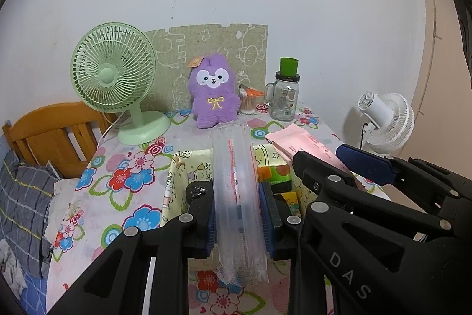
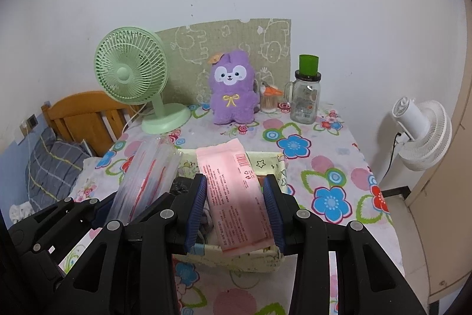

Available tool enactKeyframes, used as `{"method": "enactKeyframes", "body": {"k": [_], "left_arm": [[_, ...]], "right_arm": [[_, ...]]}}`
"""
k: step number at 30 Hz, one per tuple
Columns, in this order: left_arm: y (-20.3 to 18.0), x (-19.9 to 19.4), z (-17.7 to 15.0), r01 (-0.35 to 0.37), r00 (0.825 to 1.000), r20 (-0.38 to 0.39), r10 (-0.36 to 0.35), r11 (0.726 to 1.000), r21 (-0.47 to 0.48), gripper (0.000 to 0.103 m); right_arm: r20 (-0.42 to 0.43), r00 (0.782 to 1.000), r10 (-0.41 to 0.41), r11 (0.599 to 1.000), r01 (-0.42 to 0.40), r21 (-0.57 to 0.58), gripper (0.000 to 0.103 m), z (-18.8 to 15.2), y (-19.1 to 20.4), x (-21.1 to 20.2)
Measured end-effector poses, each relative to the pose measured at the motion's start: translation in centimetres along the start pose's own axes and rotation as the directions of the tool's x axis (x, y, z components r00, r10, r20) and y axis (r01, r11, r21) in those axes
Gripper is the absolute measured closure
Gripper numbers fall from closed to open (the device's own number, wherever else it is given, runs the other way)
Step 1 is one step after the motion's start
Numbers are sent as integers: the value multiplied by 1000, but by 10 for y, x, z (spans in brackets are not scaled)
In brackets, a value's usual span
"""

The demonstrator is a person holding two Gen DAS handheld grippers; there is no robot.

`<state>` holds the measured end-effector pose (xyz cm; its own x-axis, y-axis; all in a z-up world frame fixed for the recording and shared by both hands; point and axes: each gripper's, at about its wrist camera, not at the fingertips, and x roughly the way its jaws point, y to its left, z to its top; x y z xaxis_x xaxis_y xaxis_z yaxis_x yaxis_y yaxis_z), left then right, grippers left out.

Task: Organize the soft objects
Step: 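Carry the straw bag with the left tool while the right tool carries the pink packet into the box, then release the straw bag and pink packet into the box and withdraw both tools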

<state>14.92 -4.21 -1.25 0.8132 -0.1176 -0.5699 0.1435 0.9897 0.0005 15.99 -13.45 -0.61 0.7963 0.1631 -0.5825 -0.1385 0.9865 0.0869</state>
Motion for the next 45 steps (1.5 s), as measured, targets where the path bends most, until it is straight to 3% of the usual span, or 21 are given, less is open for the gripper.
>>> {"method": "enactKeyframes", "body": {"k": [12,17,21,25,43,45], "left_arm": [[6,41,4,-14,998,-54,13,1000,-22,72],[7,56,4,-12,997,-76,11,1000,-21,57],[7,63,1,-22,996,-88,21,1000,-11,37],[8,71,0,-29,994,-104,28,1000,-8,30],[24,81,-11,-38,990,-135,35,999,-22,14],[25,80,-11,-37,990,-136,34,999,-21,14]], "right_arm": [[-56,998,10,1000,-9,12,60,5,-8,41],[-78,997,15,1000,-13,19,60,3,-11,55],[-92,996,19,1000,-17,21,60,3,-13,64],[-105,994,23,1000,-21,23,60,3,-13,73],[-156,986,65,998,-65,3,58,-4,3,99],[-158,986,59,998,-60,-2,53,-4,5,99]]}}
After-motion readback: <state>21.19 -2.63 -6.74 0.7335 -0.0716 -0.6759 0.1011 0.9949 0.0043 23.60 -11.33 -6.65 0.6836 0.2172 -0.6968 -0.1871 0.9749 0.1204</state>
